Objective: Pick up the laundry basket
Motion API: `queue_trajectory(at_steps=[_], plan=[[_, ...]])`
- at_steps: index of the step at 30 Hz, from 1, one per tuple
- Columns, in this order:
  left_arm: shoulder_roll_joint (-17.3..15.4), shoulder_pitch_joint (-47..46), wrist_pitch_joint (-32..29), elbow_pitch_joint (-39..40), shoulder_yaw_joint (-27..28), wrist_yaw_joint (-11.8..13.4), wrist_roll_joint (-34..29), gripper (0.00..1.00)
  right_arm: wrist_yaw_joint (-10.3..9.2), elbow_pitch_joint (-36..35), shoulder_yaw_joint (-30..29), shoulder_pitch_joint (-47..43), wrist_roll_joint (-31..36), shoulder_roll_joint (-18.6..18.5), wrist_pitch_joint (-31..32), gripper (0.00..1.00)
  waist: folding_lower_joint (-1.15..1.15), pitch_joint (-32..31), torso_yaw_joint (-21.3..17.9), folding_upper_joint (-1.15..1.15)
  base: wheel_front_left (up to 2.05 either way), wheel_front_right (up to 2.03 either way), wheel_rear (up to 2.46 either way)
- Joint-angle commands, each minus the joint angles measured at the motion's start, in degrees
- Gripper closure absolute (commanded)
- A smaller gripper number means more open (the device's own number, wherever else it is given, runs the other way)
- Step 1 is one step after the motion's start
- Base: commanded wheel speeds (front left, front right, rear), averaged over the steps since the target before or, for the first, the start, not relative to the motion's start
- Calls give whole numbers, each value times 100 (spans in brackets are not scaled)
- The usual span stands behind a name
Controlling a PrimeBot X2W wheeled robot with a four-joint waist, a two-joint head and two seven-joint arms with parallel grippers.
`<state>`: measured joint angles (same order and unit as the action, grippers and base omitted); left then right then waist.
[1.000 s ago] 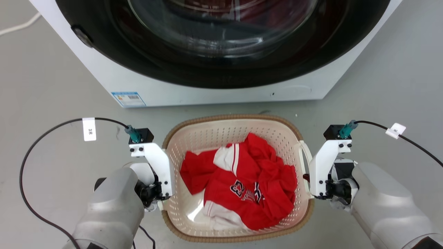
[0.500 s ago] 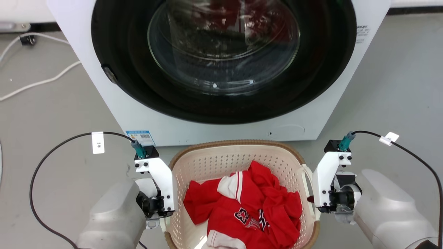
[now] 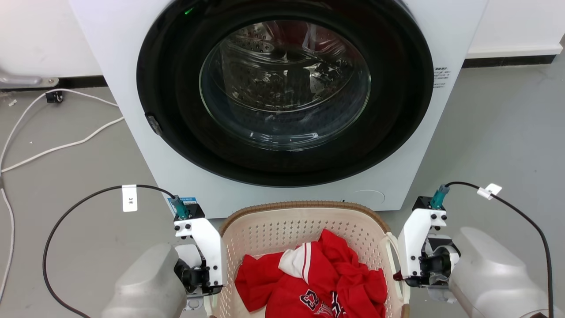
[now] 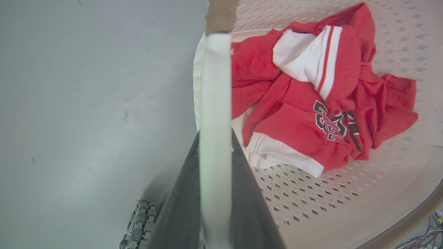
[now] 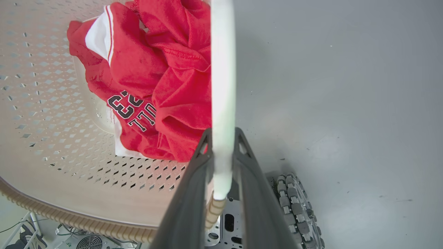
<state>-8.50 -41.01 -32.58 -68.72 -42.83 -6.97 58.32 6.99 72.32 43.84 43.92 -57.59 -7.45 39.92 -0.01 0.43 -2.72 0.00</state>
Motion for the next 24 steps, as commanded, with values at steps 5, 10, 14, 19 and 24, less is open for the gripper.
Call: queue_trajectory(at_steps=[5,10,14,19,24], plan=[[252,97,-83,141,-80,-92,174,100,90,-39,-25,-146,-131,339,89,100,1,-116,4,0,0,0,0],[255,192,-144,130,-152,-92,256,100,90,-7,-27,-246,-164,374,77,100,1,-172,19,0,0,0,0],[251,234,-120,116,-193,-92,299,100,90,12,-16,-275,-162,379,77,100,1,-188,27,0,0,0,0],[244,213,-74,102,-237,-92,338,100,90,27,0,-221,-151,369,69,100,1,-173,33,0,0,0,0],[254,213,-48,95,-285,-92,384,100,90,39,10,-173,-151,366,62,100,1,-166,37,0,0,0,0]])
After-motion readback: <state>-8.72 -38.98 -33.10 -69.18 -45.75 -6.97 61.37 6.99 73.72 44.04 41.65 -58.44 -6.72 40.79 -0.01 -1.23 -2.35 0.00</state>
